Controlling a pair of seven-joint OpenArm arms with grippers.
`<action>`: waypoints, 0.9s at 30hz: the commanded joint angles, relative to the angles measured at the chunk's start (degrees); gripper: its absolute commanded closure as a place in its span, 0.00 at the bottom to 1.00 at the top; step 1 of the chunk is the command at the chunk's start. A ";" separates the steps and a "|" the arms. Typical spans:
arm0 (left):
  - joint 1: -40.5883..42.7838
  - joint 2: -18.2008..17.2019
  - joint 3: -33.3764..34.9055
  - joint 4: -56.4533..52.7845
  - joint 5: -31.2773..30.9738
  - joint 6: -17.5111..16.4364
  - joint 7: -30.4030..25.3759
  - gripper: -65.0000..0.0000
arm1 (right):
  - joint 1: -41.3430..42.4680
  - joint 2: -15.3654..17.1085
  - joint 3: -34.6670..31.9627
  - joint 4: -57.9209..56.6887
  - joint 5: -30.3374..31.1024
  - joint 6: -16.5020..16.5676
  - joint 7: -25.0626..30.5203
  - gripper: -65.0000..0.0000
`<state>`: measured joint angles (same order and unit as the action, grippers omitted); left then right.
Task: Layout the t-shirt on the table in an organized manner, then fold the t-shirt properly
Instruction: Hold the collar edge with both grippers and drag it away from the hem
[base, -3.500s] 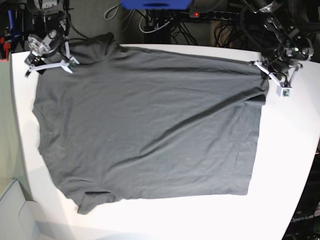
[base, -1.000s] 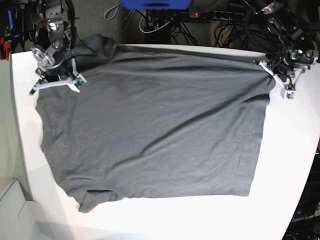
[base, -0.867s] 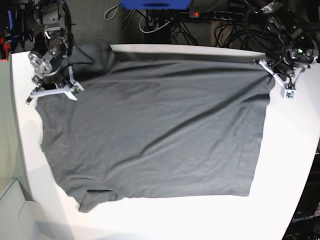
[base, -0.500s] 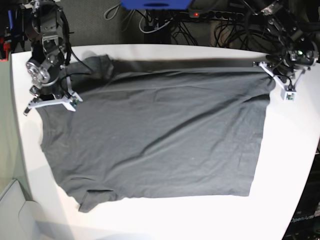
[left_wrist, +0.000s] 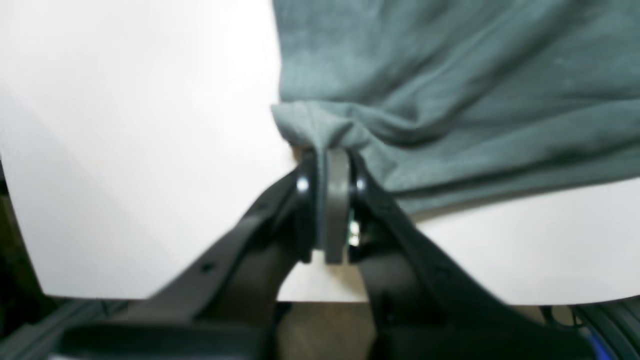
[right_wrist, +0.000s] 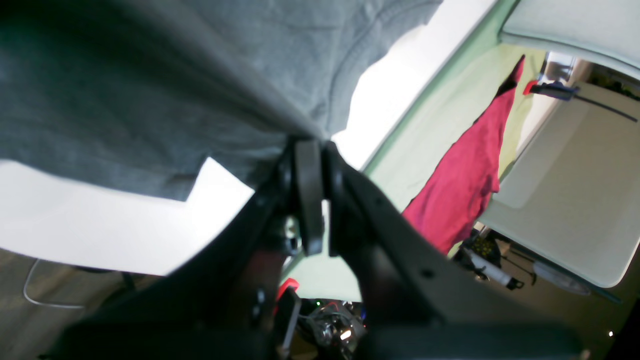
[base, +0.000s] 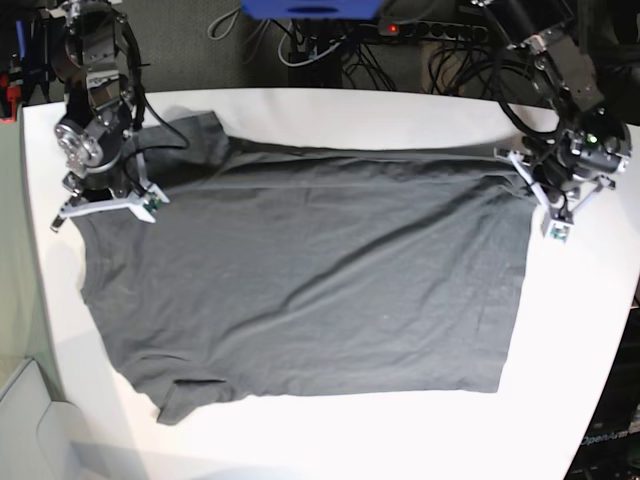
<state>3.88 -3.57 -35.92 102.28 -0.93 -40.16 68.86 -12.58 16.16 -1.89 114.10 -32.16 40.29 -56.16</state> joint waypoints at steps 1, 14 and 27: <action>-1.73 -0.60 -0.08 1.41 -0.17 0.16 -0.86 0.98 | 1.37 0.58 0.35 1.02 -0.94 -0.29 0.03 1.00; -8.85 -2.45 -0.08 -1.66 -0.17 0.16 0.37 0.98 | 4.80 0.32 0.35 0.40 -0.76 -0.29 0.03 1.00; -10.08 -3.50 -0.08 -7.73 -0.17 0.16 -0.33 0.98 | 7.44 -0.47 0.26 -3.12 -0.76 -0.29 0.56 1.00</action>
<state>-5.02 -6.22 -35.90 93.84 -0.69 -40.14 69.14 -6.26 15.22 -1.91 110.19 -32.14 40.29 -56.05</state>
